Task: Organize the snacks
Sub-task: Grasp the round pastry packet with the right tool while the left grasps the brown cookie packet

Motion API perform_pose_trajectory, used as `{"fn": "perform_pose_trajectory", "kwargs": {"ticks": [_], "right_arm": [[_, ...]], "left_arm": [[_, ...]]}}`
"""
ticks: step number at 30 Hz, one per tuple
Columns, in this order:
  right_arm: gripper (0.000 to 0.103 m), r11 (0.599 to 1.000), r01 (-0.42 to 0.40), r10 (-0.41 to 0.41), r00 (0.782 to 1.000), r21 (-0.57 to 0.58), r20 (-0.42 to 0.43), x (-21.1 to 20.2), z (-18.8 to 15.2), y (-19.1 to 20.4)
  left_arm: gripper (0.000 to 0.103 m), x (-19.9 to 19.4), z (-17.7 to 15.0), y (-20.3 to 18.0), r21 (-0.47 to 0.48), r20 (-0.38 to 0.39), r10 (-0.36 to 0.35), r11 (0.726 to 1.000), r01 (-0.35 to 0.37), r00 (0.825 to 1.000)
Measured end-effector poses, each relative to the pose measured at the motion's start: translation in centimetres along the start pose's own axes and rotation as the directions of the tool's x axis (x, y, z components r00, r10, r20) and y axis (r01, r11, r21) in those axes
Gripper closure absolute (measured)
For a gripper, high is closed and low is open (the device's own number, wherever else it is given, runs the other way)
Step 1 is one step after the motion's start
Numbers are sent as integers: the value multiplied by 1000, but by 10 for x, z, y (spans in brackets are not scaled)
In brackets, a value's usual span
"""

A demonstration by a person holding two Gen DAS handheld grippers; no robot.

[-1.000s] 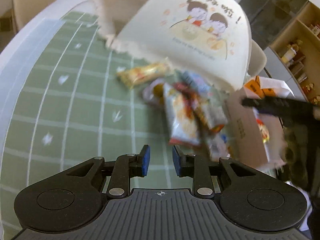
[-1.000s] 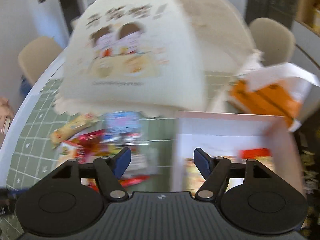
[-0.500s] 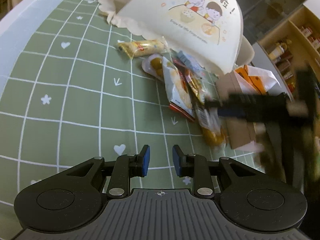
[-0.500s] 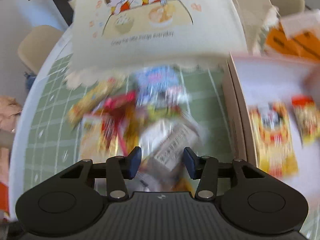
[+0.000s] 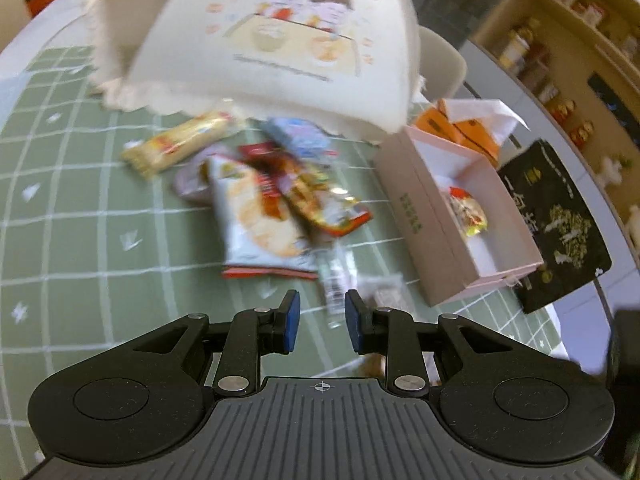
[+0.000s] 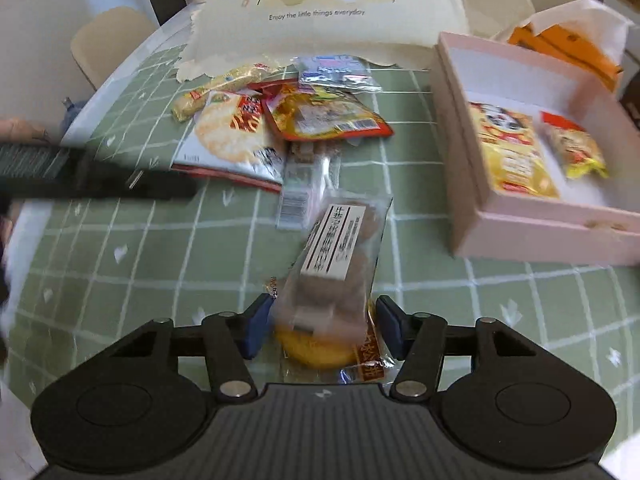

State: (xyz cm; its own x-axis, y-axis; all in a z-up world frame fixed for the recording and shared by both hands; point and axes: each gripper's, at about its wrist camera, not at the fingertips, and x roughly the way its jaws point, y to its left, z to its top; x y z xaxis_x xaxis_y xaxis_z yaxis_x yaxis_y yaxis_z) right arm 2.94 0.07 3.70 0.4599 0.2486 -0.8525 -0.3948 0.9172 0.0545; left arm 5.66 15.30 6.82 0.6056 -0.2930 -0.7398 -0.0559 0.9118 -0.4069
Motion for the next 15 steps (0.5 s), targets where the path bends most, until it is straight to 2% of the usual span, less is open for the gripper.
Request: {"fn": "perform_pose_trajectory", "kwargs": {"ticks": [4, 8, 10, 12, 15], "right_arm": [[47, 1000, 3, -3, 1000, 6, 5, -18, -29, -12], [46, 996, 90, -89, 995, -23, 37, -32, -57, -26], [44, 994, 109, -108, 993, -9, 36, -35, -64, -37], [35, 993, 117, -117, 993, 19, 28, -34, -65, -48], [26, 993, 109, -111, 993, 52, 42, -34, -68, -62]], "left_arm": [[75, 22, 1, -32, 45, -49, -14, 999, 16, 999], [75, 49, -15, -65, 79, -115, -22, 996, 31, 993], [75, 57, -23, -79, 115, -112, 8, 993, 5, 994], [74, 64, -31, -94, 165, -106, 64, 985, -46, 992], [74, 73, -38, -105, 178, -101, 118, 979, -99, 988]]}}
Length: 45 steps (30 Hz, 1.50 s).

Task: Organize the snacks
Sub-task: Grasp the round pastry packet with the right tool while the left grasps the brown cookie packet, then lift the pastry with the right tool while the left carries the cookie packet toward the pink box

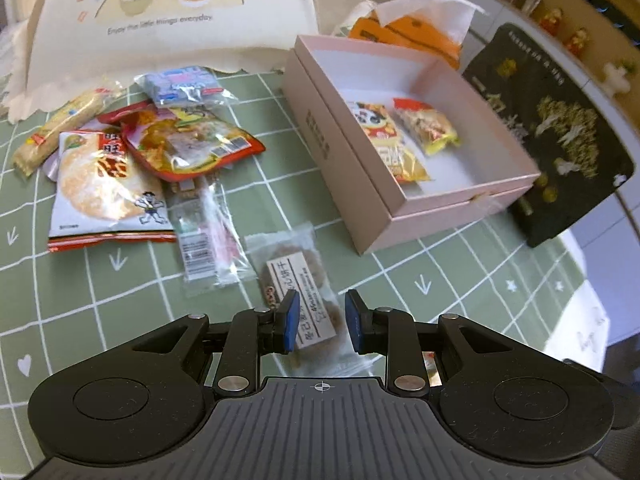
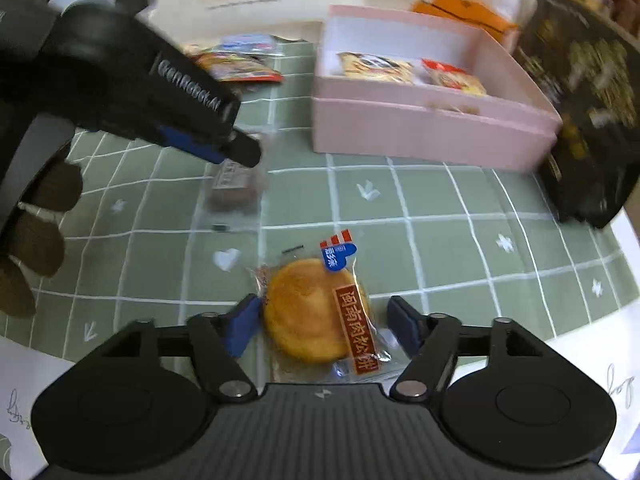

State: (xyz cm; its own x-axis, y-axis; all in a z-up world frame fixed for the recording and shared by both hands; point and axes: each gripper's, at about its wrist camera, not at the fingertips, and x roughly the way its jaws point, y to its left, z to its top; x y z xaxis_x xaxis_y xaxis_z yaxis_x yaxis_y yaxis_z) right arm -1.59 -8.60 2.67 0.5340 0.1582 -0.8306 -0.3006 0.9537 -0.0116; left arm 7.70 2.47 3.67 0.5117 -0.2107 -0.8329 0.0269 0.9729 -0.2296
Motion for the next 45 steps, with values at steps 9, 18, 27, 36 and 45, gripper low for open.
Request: {"fn": "perform_pose_trajectory", "kwargs": {"ticks": [9, 18, 27, 36, 45], "right_arm": [[17, 997, -32, 35, 998, -66, 47, 4, -8, -8], [17, 996, -47, 50, 998, -82, 45, 5, -4, -11], [14, 998, -30, 33, 998, -54, 47, 8, -2, -8], [1, 999, -26, 27, 999, -38, 37, 14, 0, -10], [0, 1000, 5, -5, 998, 7, 59, 12, -5, -6]], "left_arm": [[58, 10, 1, -10, 123, 72, 251, 958, -259, 965], [46, 2, 5, 38, 53, 53, 212, 975, -214, 976], [51, 11, 16, 37, 129, 46, 168, 976, -173, 985], [74, -15, -7, 53, 63, 22, 55, 996, -56, 998], [71, -47, -40, 47, 188, -21, 53, 981, -48, 998]]}}
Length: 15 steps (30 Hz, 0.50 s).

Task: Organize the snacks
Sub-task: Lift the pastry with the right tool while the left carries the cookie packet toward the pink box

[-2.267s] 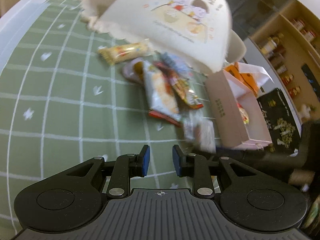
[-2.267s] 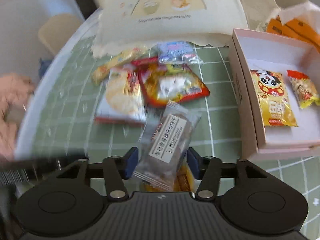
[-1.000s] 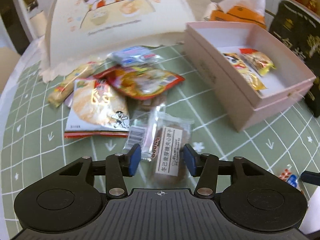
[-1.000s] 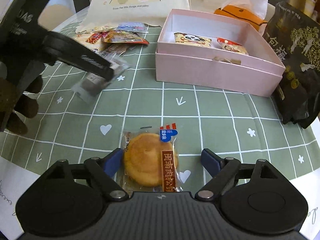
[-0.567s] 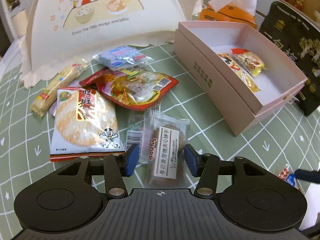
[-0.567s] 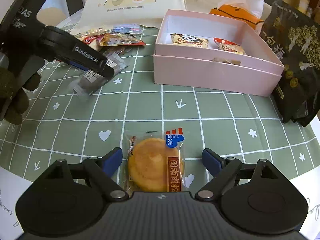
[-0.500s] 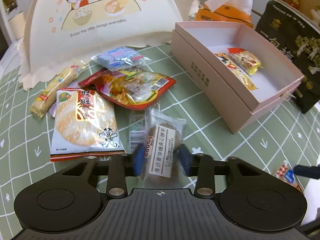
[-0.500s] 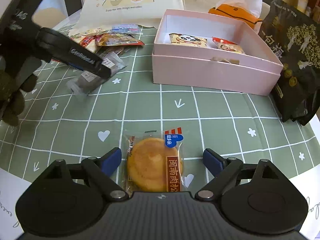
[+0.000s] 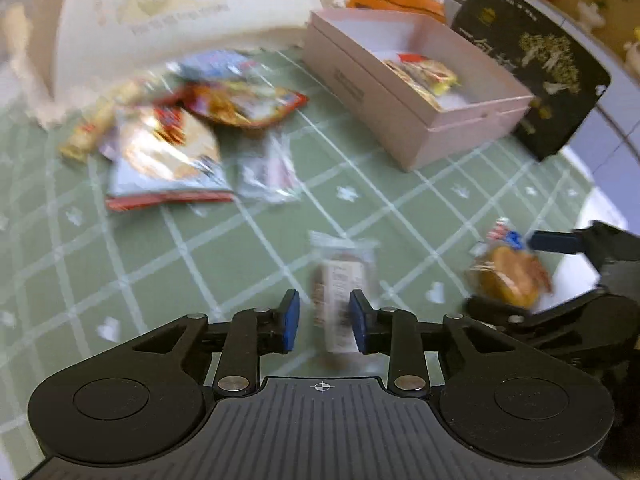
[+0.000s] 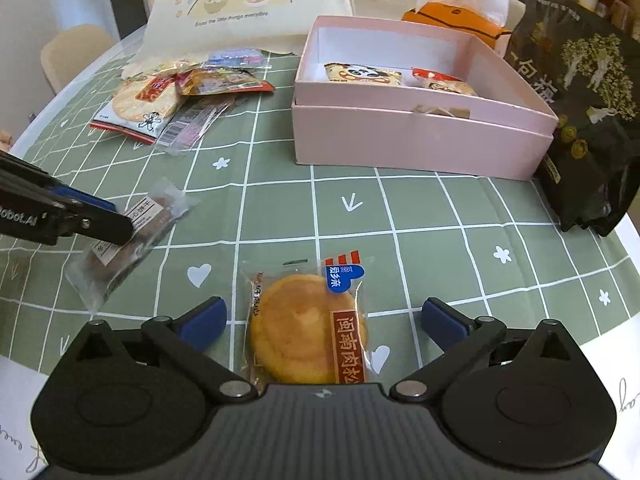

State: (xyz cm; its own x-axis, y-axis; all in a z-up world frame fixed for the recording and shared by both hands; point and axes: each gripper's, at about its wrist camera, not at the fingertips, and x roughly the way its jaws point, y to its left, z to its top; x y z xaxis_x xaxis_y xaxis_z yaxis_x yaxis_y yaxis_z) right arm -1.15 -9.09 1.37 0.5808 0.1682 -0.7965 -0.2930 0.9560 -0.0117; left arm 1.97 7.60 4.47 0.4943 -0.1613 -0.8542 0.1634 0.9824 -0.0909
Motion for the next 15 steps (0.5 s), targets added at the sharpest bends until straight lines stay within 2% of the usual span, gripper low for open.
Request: {"fn": "perform_pose_trajectory", "kwargs": {"ticks": [2, 6, 11, 15], "right_arm": [[0, 1000, 4, -4, 1000, 5, 1, 0, 0, 0], [0, 1000, 10, -10, 1000, 11, 15, -2, -3, 0], [0, 1000, 4, -4, 1000, 4, 16, -4, -6, -1], [0, 1000, -9, 9, 999, -12, 35, -7, -11, -3]], "left_arm": [[71, -5, 3, 6, -19, 22, 21, 1000, -20, 1000], [71, -10, 5, 5, -15, 30, -8, 1000, 9, 1000], [68, 8, -1, -28, 108, -12, 28, 994, -26, 1000], [49, 19, -6, -45, 172, -31, 35, 985, -29, 999]]}}
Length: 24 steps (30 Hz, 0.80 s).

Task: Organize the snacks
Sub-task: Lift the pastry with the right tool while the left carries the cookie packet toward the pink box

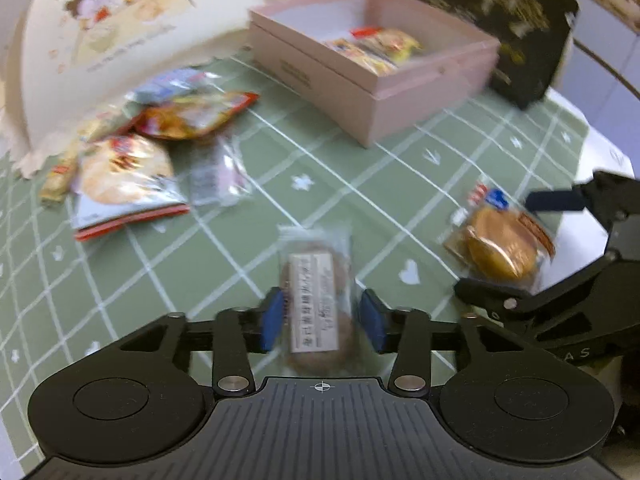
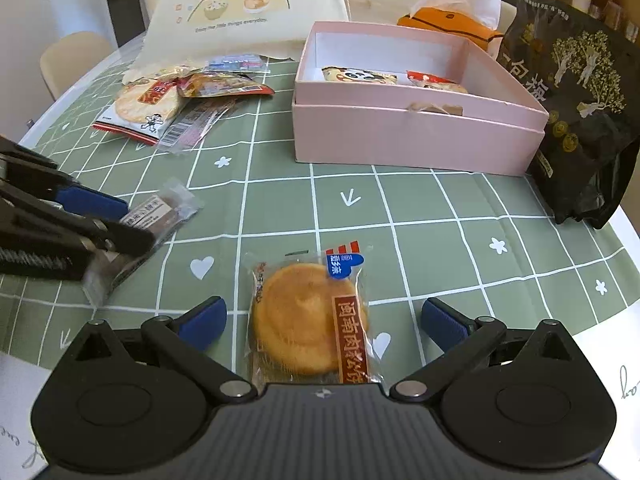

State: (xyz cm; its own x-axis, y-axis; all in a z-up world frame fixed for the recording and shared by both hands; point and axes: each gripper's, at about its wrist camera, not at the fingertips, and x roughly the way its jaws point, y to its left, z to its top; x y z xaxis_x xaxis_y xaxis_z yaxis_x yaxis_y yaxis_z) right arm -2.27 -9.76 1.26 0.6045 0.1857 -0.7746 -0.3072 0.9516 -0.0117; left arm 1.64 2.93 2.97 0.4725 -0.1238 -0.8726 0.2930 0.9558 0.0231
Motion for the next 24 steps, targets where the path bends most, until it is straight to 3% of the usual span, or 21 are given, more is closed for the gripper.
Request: {"fn": "perform_pose_trajectory", "kwargs": {"ticks": [7, 11, 13, 15, 17, 21, 24], "right_arm": [[0, 1000, 1, -1, 999, 3, 36, -3, -8, 1], [2, 999, -29, 28, 1000, -34, -11, -3, -1, -1], [15, 998, -37, 36, 999, -48, -14, -6, 2, -1], [48, 995, -59, 56, 998, -77, -38, -12, 7, 1], [48, 994, -65, 60, 996, -84, -67, -17, 11, -2], [48, 997, -54, 52, 998, -53, -48, -43, 21, -23], [48, 999, -40, 41, 998, -32, 38, -79, 50, -47]], "left_arm": [[49, 2, 1, 9, -72, 36, 6, 997, -3, 999], [49, 3, -1, 10, -91, 52, 0, 996, 5, 999], [49, 1, -7, 11, -102, 78, -4, 995, 12, 997], [53, 1, -9, 8, -68, 79, 4, 998, 2, 997], [62, -2, -9, 4, -39, 71, 14, 999, -11, 997], [64, -12, -17, 2, -68, 83, -71, 995, 77, 994], [64, -47, -6, -4, -77, 178, -135, 986, 150, 975]]}}
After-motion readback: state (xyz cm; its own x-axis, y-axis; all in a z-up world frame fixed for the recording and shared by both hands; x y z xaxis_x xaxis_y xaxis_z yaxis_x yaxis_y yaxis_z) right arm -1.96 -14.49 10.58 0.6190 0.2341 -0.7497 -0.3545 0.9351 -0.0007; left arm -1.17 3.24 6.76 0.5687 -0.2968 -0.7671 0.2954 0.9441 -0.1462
